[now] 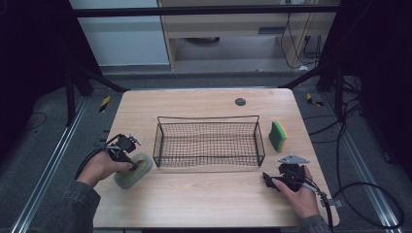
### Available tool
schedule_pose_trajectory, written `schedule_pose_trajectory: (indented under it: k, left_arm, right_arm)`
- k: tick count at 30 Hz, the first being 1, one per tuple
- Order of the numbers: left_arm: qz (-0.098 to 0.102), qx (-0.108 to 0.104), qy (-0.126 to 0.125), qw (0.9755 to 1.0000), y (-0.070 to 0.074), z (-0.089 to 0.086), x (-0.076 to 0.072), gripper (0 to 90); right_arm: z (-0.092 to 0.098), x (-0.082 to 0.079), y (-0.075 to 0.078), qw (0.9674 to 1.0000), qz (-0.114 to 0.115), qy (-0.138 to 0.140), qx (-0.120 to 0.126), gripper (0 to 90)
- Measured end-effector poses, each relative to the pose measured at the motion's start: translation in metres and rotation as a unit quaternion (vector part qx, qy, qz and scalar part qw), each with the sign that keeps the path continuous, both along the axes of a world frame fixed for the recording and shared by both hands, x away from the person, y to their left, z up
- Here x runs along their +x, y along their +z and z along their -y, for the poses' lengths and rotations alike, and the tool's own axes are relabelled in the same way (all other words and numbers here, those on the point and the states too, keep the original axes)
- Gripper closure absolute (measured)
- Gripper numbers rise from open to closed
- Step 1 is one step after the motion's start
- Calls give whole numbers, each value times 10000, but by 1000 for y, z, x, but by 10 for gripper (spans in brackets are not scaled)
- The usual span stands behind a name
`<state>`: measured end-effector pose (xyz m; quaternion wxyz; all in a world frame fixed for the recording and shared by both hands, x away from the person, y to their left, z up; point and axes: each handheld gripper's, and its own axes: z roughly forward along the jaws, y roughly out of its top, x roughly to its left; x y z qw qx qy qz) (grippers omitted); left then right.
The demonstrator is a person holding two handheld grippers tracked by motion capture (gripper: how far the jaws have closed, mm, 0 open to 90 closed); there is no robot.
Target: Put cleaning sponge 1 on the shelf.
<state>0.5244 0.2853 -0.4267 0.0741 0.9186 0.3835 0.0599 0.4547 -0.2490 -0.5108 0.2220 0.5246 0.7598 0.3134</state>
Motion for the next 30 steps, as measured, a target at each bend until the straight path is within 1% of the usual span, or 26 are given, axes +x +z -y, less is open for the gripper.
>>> schedule_pose_trajectory:
  k: [7, 10, 13, 16, 19, 21, 22, 23, 24, 30]
  left_arm:
    - [2, -48, -12, 10000, 1, -2, -1, 632]
    - [9, -10, -47, 10000, 0, -2, 0, 657]
    - [-10, -22, -33, 10000, -1, -2, 0, 671]
    - [-6, -16, -83, 10000, -1, -3, -1, 697]
    - [10, -25, -114, 9999, -1, -3, -1, 704]
    - [62, -33, -138, 9999, 0, -4, -2, 705]
    - [120, -48, -160, 9998, 3, -5, -4, 706]
    - [120, -48, -160, 9998, 3, -5, -4, 706]
    - [187, -87, -190, 9996, 6, -8, -6, 706]
    - [468, -137, -316, 9983, 19, -14, -15, 706]
  right_arm:
    - [0, 0, 0, 10000, 0, 3, -1, 37]
    - [0, 0, 0, 10000, -1, 4, -1, 37]
    - [0, 0, 0, 10000, -1, 4, 0, 37]
    - [0, 0, 0, 10000, -1, 9, -1, 37]
    - [0, 0, 0, 10000, -1, 12, -1, 37]
    - [0, 0, 0, 10000, -1, 13, -1, 37]
    - [0, 0, 0, 10000, -2, 13, 0, 37]
    - [0, 0, 0, 10000, -2, 13, 0, 37]
    - [0, 0, 0, 10000, 0, 14, -1, 37]
    - [0, 0, 0, 10000, 7, 12, 2, 37]
